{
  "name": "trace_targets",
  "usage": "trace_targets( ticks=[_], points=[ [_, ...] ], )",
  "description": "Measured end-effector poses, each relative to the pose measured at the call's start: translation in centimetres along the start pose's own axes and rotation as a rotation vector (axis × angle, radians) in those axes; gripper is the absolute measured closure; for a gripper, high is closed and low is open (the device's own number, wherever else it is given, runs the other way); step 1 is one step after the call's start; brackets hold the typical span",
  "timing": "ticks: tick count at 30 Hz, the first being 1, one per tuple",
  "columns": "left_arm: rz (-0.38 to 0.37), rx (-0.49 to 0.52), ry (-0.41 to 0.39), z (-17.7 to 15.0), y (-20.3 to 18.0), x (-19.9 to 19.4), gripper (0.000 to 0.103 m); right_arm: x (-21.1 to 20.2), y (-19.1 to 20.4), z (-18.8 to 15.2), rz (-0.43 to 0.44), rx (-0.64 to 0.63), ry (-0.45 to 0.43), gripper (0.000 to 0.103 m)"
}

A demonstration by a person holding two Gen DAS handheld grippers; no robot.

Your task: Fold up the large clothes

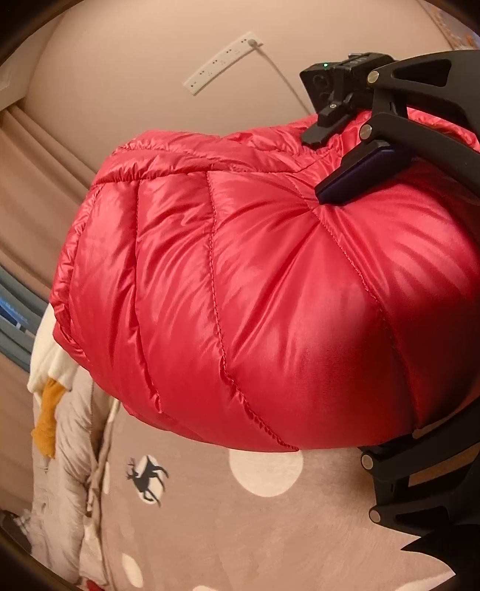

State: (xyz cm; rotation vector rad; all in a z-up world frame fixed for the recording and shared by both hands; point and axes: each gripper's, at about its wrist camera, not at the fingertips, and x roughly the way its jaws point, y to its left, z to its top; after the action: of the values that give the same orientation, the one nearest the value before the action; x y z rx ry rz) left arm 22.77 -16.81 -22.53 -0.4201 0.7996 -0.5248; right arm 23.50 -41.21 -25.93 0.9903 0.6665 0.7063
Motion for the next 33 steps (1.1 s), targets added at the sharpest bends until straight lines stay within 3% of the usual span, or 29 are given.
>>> trace_targets(
  ticks=[6, 14, 16, 18, 20, 22, 24, 26, 28, 30, 33],
  points=[
    [-0.013, 0.043, -0.051, 0.9, -1.1, -3.1, 0.004, 0.2, 3.2, -0.6, 0.092, -0.063, 0.009, 0.050],
    [-0.071, 0.020, -0.143, 2.1, -0.7, -7.4, 0.004, 2.0, 9.3, -1.6, 0.228, -0.178, 0.051, 0.051],
    [-0.041, 0.020, -0.155, 2.1, -0.2, -7.4, 0.004, 2.7, 10.6, -1.9, 0.163, -0.241, 0.053, 0.051],
    [-0.001, -0.002, -0.109, 1.8, 1.3, -6.2, 0.004, 3.8, 9.9, -1.9, 0.055, -0.218, 0.076, 0.049],
    [0.050, -0.023, -0.035, 1.3, 2.7, -4.2, 0.004, 4.5, 8.4, -1.9, -0.141, -0.190, 0.092, 0.036],
    [0.078, -0.039, 0.000, 0.8, 3.8, -3.1, 0.004, 4.6, 6.6, -2.1, -0.275, -0.184, 0.087, 0.029],
    [0.057, -0.034, -0.005, 0.7, 3.8, -3.2, 0.004, 4.6, 5.1, -2.3, -0.309, -0.147, 0.085, 0.019],
    [0.065, -0.007, -0.005, 0.6, 3.4, -3.2, 0.004, 4.8, 5.6, -2.4, -0.401, -0.200, 0.070, 0.000],
    [0.076, 0.001, -0.007, 0.7, 3.8, -2.7, 0.004, 4.9, 6.9, -3.0, -0.500, -0.332, 0.045, 0.000],
    [0.075, -0.008, -0.005, 0.8, 4.3, -2.6, 0.004, 5.2, 6.2, -2.9, -0.505, -0.295, 0.065, 0.000],
    [0.055, -0.037, 0.007, 1.1, 5.6, -2.3, 0.003, 5.7, 0.5, -3.1, -0.243, 0.085, 0.118, 0.000]
  ],
)
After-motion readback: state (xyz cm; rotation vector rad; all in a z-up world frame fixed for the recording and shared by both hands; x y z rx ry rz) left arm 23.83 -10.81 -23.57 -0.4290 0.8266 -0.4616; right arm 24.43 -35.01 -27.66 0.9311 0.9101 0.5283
